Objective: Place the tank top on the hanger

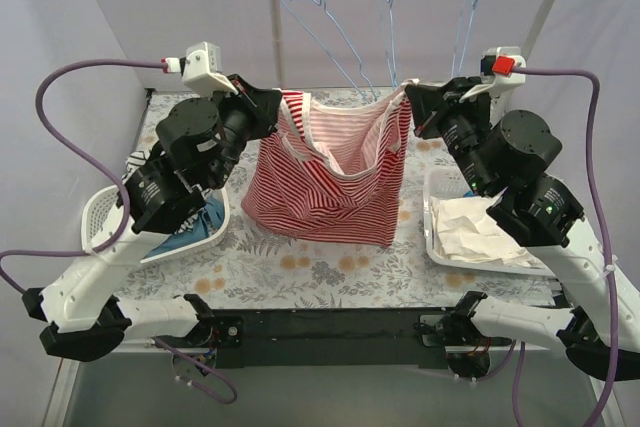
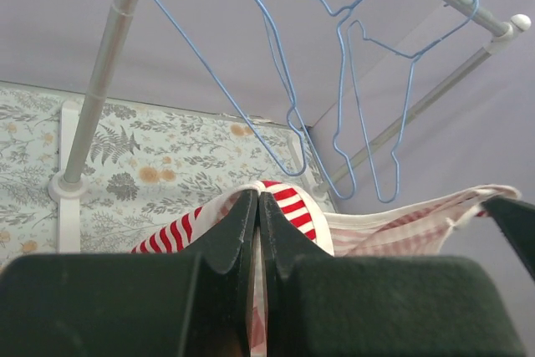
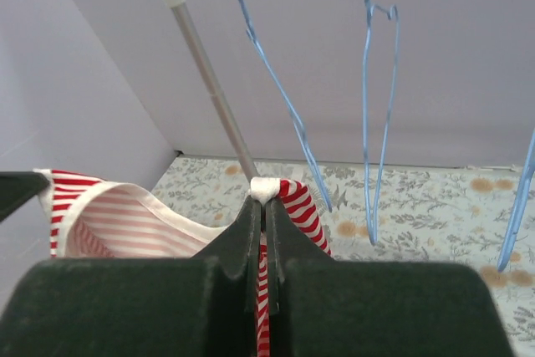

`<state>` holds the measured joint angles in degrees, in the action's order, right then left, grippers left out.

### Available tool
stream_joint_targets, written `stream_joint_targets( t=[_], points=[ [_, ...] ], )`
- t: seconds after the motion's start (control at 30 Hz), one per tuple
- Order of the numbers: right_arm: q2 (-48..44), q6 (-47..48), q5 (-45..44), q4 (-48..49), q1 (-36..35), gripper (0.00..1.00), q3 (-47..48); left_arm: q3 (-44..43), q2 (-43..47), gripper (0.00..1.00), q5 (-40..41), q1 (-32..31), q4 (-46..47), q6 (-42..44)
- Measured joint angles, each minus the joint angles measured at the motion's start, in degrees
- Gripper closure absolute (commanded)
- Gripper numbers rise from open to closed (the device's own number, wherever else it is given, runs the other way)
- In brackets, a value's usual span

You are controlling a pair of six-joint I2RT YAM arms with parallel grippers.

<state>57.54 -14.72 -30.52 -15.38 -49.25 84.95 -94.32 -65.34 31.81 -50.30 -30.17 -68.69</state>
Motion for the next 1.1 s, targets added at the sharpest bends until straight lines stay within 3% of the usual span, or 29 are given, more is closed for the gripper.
stream_joint_targets(
  t=[0.1,0.2,0.4,0.5,0.57,0.63,0.73,0.77,0.93,1.1],
  points=[
    [1.5,1.1,-0.1,-0.3,0.0,0.99,3.5,-0.9,-2.4,1.00,0.9,0.0,-0.2,0.5],
    [-0.1,-0.3,1.2,-0.4,0.0,0.99,-0.2,3.9,-1.7,1.00,1.0,0.7,-0.2,-0.2],
    [-6.6,-8.0,7.0,-1.3,0.0,0.99,-23.4,26.1,4.7,1.00,-4.5,5.7,1.5,-5.6],
    [-6.3,-12.2,8.8,-2.9,0.0,0.99,-34.3,37.7,5.9,0.93,-10.1,8.5,3.8,-7.9],
    [-5.1,-14.2,9.4,-3.7,0.0,0.84,-39.6,43.5,4.6,0.89,-14.2,9.8,5.4,-8.9],
    [-3.0,-15.6,9.8,-4.1,0.0,0.66,-42.3,46.2,2.3,0.70,-17.9,10.2,7.1,-9.6],
    [0.3,-16.5,10.5,-3.7,0.0,0.46,-43.2,46.9,-0.5,0.47,-22.5,10.3,9.4,-9.8],
    [1.0,-16.7,10.9,-3.5,0.0,0.42,-43.2,46.9,-0.6,0.44,-23.7,10.3,10.1,-9.7],
    [1.1,-16.6,12.7,-2.4,0.1,0.28,-43.6,42.8,0.1,0.39,-26.9,10.4,9.4,-8.1],
    [-2.3,-16.6,14.2,-1.2,0.1,0.26,-45.7,28.1,-1.3,0.38,-28.7,10.3,6.2,-5.8]
  ],
)
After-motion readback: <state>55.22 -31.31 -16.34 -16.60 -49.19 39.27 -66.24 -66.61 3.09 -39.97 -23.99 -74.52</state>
